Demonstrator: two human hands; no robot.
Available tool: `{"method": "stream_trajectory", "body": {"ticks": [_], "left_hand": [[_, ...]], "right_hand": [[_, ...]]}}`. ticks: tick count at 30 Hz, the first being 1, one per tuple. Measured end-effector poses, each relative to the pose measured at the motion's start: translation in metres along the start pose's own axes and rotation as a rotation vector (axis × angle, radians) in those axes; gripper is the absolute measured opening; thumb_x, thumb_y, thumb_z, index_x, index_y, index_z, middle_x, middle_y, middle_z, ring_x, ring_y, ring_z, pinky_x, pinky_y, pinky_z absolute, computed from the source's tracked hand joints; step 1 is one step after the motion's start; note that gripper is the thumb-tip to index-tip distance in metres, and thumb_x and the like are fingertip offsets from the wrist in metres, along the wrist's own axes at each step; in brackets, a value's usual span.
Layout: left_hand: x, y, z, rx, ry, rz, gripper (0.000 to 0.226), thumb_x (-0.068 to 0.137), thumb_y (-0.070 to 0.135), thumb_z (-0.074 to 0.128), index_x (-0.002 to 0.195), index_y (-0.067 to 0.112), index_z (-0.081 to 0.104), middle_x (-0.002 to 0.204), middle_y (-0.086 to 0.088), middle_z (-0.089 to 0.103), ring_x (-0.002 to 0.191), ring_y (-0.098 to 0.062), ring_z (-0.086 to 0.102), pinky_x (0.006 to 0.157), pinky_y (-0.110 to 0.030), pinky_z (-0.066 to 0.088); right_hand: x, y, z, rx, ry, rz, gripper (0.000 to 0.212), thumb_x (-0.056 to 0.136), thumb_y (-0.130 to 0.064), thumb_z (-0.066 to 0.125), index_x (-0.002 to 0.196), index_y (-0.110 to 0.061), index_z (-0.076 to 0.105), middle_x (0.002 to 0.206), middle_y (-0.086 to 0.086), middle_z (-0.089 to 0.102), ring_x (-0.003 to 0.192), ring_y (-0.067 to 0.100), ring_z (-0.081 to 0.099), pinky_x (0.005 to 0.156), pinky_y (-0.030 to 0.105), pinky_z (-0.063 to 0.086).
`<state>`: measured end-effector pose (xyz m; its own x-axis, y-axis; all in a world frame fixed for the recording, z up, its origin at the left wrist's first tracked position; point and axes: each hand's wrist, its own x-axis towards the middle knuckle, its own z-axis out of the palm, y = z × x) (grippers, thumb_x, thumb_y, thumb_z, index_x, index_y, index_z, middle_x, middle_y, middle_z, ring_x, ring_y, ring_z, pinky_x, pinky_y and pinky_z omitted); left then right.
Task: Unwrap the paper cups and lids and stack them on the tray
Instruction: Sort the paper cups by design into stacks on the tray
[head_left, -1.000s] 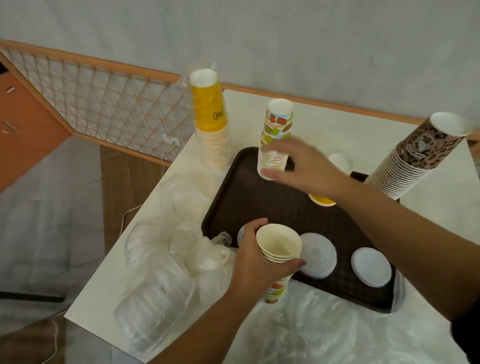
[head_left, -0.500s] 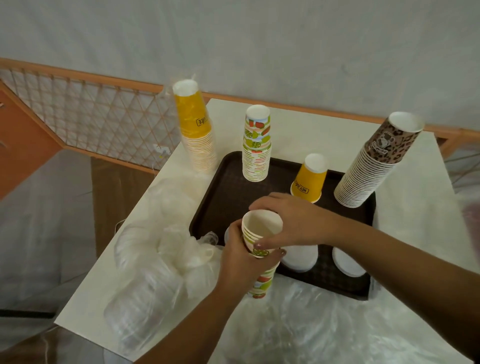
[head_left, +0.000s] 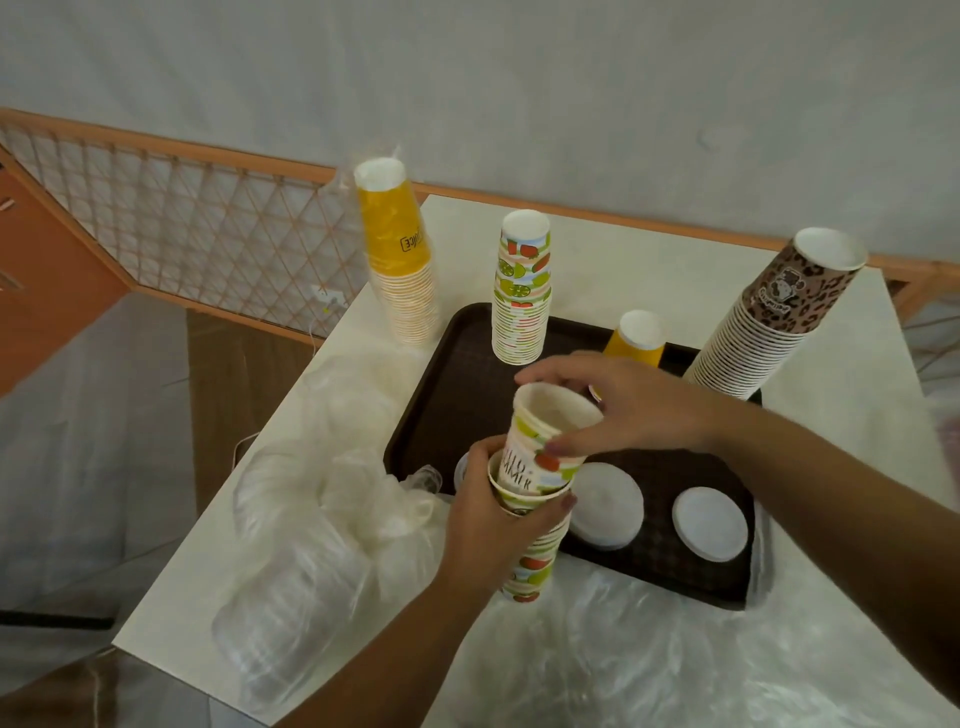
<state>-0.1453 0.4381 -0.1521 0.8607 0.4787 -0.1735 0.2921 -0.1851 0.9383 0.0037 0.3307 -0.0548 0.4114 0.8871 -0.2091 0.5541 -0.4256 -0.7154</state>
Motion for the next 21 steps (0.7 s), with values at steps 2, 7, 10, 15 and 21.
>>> {"method": "stream_trajectory", "body": {"ticks": [2,7,10,15,21], "left_hand": [[0.002,-0.001,-0.002,-0.012,-0.009,-0.019,0.066,0.063,0.034,0.084,0.114,0.039,0.042,0.114,0.011,0.058,0.102,-0.006,0.060,0.083,-0.023,0.054],[0.002,0.000,-0.003,-0.045,-0.017,0.018,0.065,0.066,0.033,0.084,0.116,0.039,0.044,0.115,0.019,0.059,0.105,-0.002,0.059,0.087,-0.026,0.054],[0.002,-0.003,-0.004,-0.063,-0.012,0.036,0.064,0.057,0.049,0.081,0.113,0.043,0.050,0.112,0.014,0.061,0.103,-0.007,0.061,0.085,-0.030,0.056],[0.003,-0.008,-0.005,0.006,-0.061,0.050,0.072,0.046,0.057,0.077,0.110,0.036,0.051,0.109,0.013,0.059,0.101,-0.009,0.060,0.082,-0.031,0.056],[0.003,-0.012,-0.008,0.057,-0.112,0.063,0.075,0.053,0.034,0.089,0.115,0.033,0.047,0.110,0.027,0.052,0.103,0.004,0.053,0.086,-0.026,0.053]], "right_hand": [[-0.004,0.010,-0.018,0.056,-0.096,0.028,0.064,0.077,-0.025,0.076,0.131,-0.036,0.044,0.120,-0.019,0.046,0.112,0.003,0.049,0.083,0.017,0.051],[0.006,0.026,-0.017,-0.369,-0.266,0.044,0.076,0.069,-0.024,0.080,0.131,-0.033,0.037,0.120,-0.009,0.043,0.110,0.007,0.046,0.088,0.018,0.042],[0.026,0.018,-0.017,-0.323,-0.024,-0.003,0.074,0.067,-0.022,0.082,0.130,-0.023,0.042,0.114,-0.007,0.047,0.104,0.009,0.048,0.084,0.012,0.039],[0.085,0.003,-0.051,0.337,0.575,-0.073,0.069,0.071,-0.020,0.082,0.127,-0.020,0.042,0.119,-0.009,0.059,0.107,0.006,0.058,0.090,0.023,0.050],[0.140,0.024,-0.044,0.499,0.776,0.033,0.072,0.068,-0.020,0.083,0.126,-0.015,0.040,0.117,-0.004,0.060,0.106,0.013,0.060,0.093,0.037,0.051]]}}
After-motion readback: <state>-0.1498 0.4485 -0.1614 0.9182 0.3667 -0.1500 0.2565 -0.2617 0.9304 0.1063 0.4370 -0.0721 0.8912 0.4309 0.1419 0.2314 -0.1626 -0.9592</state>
